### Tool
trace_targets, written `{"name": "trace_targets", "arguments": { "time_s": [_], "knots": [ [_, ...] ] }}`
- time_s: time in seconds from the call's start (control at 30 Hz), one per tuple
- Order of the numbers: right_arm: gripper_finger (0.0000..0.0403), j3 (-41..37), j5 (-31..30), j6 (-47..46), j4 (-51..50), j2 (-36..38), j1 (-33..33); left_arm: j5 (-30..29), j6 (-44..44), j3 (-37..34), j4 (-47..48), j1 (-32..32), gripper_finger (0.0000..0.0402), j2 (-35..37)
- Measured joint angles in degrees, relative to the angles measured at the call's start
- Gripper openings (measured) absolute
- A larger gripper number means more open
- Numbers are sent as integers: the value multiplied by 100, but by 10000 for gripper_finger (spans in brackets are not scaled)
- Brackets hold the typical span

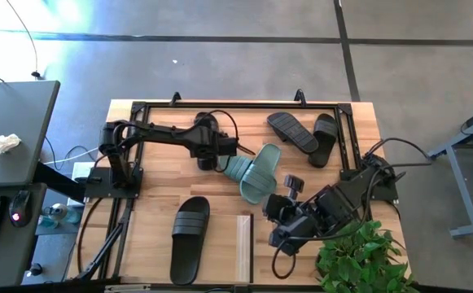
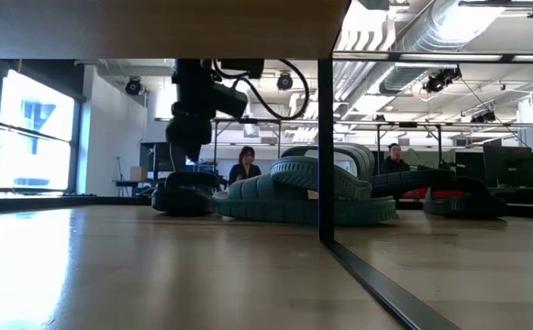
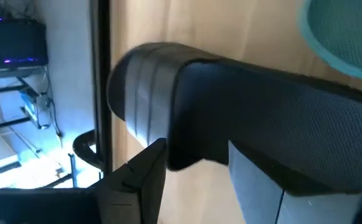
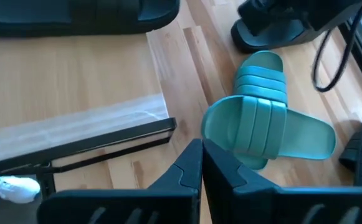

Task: Pick and place slides into the shelf
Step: Put the pair black slipper on the shelf

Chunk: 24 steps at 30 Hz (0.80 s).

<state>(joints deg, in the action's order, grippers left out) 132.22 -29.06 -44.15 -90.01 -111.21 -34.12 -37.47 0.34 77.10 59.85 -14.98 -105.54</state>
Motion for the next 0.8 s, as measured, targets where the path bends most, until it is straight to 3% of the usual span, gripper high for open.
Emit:
{"name": "trace_targets", "arguments": {
  "time_s": [0.3, 0.6, 0.8],
  "knots": [
    [1, 0, 197, -83, 2, -1, 195, -453, -77, 6, 73, 0, 157, -344],
    [1, 0, 471, 177, -1, -1, 482, -180, -380, 6, -17, 0, 157, -350],
    [1, 0, 558, 414, -1, -1, 630, -333, -332, 6, -171, -8, 157, -350]
  ]
}}
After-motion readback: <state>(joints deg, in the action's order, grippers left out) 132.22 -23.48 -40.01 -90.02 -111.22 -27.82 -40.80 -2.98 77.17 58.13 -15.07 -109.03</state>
